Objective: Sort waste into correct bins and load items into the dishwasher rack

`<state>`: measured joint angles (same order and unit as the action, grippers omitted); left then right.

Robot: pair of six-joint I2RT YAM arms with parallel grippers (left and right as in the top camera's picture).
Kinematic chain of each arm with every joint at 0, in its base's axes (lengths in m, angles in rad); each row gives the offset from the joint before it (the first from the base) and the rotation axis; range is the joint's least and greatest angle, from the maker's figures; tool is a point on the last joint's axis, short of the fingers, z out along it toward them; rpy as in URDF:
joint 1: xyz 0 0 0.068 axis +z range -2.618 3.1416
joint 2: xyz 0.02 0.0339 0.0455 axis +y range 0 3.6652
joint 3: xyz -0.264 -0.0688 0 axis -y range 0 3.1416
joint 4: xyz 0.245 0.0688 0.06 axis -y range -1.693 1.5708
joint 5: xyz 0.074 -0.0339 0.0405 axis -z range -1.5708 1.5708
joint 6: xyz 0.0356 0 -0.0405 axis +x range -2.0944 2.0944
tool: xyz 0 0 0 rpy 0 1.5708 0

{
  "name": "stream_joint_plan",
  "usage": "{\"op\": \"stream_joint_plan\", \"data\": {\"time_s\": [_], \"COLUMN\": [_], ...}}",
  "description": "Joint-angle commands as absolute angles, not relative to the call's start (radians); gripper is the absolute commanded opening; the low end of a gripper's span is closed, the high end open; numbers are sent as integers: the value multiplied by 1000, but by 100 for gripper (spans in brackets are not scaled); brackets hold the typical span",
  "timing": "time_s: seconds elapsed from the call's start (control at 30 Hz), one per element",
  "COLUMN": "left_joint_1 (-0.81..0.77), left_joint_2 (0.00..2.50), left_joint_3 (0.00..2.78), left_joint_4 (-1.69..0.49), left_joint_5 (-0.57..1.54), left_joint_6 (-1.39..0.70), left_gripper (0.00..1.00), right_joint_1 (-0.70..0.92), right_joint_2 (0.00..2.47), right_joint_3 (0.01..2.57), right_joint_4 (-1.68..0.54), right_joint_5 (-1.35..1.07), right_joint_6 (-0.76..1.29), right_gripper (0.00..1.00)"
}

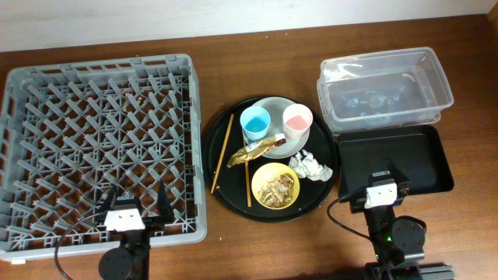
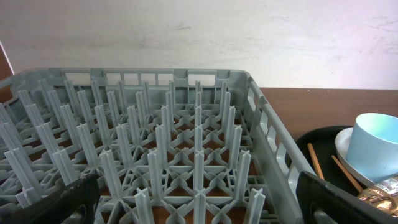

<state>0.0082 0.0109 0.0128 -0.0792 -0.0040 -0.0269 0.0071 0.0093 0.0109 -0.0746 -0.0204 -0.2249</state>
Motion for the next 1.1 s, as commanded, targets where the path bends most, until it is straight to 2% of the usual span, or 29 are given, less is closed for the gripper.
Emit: {"op": "stream_joint_plan", "data": {"time_s": [0.0,0.33,0.43,0.5,0.57,0.7,0.8,0.97,1.07], "left_joint_1": [12,12,12,12,12,12,11,11,11], "left_joint_2": [7,7,7,7,12,133,400,953,1187], "left_joint_3": [9,9,9,32,121,416,796,1438,1691], "left_joint_4": [-83,-73,41,96,-4,-225,-419,-953,-1044], "left_joint_5": [11,9,-10,82,170,191,287,387,505], "left_joint_6": [-40,-36,-22,-22,-22,-22,-22,-22,-22], "left_gripper": [99,100,99,99,99,99,99,99,99], "right_joint_1": [1,1,1,1,1,1,1,1,1], "right_joint_2": [4,4,4,4,4,4,4,4,4], "right_joint_3": [6,6,6,6,6,6,6,6,6], "right_joint_4": [-79,-79,-79,-79,-79,-79,-79,-79,-79], "right_joint_5": [-23,-23,-23,-23,-23,-23,-23,-23,-23], "right_joint_6": [-224,-224,-224,-224,-224,-224,-224,-224,-224], "right_gripper": [99,99,99,99,99,99,99,99,99]}}
